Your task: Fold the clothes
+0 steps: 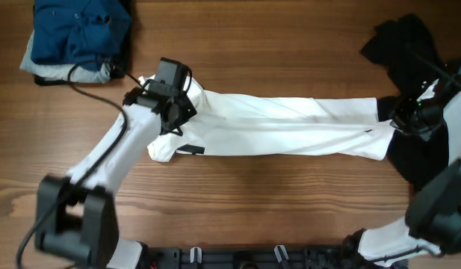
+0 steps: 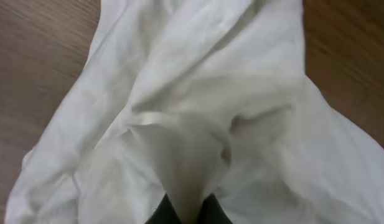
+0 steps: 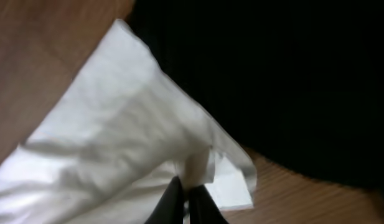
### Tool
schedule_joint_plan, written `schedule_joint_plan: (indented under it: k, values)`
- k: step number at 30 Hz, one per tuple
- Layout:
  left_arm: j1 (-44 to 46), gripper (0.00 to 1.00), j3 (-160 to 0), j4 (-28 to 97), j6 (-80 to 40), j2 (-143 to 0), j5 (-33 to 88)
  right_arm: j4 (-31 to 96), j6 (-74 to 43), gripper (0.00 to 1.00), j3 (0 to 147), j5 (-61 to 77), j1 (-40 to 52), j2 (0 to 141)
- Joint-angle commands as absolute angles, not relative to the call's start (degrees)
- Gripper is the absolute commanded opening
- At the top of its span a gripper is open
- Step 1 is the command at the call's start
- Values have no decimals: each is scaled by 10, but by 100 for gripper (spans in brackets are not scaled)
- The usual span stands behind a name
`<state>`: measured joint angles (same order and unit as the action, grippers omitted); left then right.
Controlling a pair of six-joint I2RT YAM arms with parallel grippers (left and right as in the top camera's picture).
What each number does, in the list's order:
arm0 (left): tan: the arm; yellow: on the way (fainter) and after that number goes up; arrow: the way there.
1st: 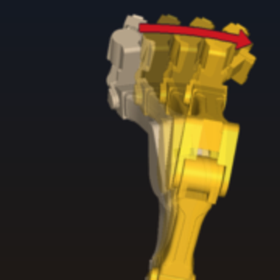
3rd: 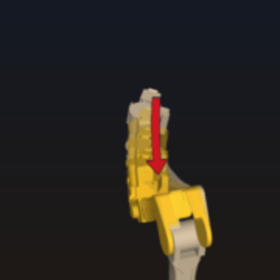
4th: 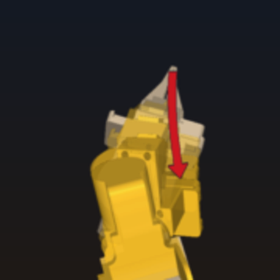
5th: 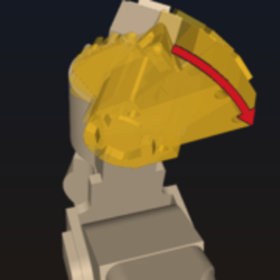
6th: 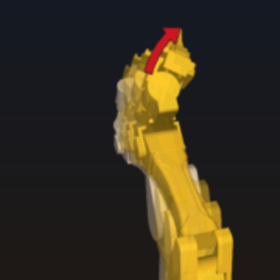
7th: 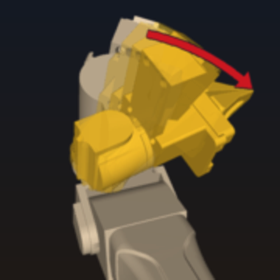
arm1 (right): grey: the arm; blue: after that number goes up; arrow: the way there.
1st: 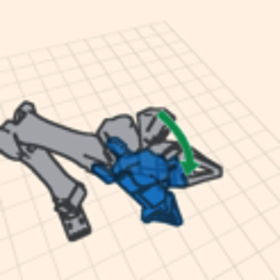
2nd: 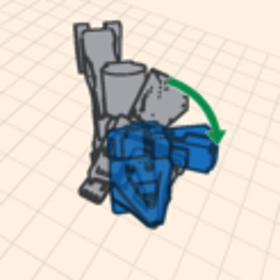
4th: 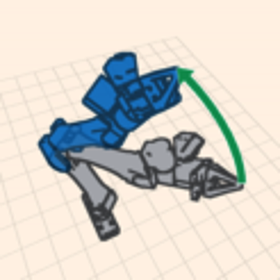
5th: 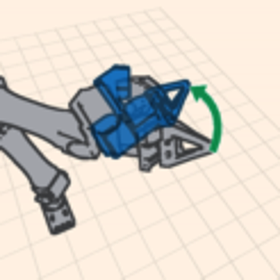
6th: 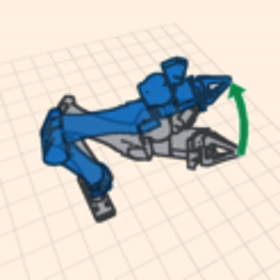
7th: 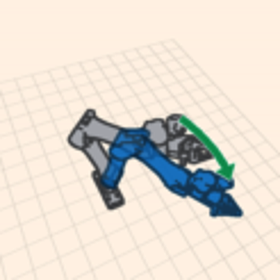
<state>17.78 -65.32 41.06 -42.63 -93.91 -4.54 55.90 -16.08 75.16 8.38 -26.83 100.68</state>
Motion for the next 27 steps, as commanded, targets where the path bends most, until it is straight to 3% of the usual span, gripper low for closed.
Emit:
schedule_joint_plan:
  k: [1,3,4,6,7,8,10,18,20,22,24,26,27]
  values:
    - [143,4,-658,346,-407,-1023,-59,521,-134,5,754,101,-267,1058]
    - [136,11,-658,326,-407,-1043,-59,504,-120,11,754,102,-258,1077]
    - [135,24,-658,320,-407,-1048,-59,500,-117,23,754,99,-252,1082]
    - [135,68,-659,312,-407,-1048,-59,496,-103,61,754,97,-241,1084]
    - [135,87,-659,309,-407,-1048,-59,495,-103,68,754,95,-238,1084]
    - [135,94,-659,308,-407,-1048,-59,496,-103,72,754,94,-236,1083]
    - [133,100,-662,316,-406,-1045,-58,509,-107,74,754,86,-236,1081]
    - [124,100,-720,426,-342,-998,-55,513,-197,78,753,28,-261,1082]
    - [124,100,-720,430,-331,-993,-55,491,-197,74,753,45,-268,1085]
    - [124,100,-720,435,-332,-993,-55,475,-200,53,750,45,-272,1086]
    - [124,100,-720,439,-332,-993,-55,460,-201,15,741,45,-276,1086]
    - [124,100,-720,438,-332,-993,-55,445,-201,4,723,45,-276,1087]
    - [124,100,-720,438,-332,-993,-55,437,-201,4,712,45,-276,1088]
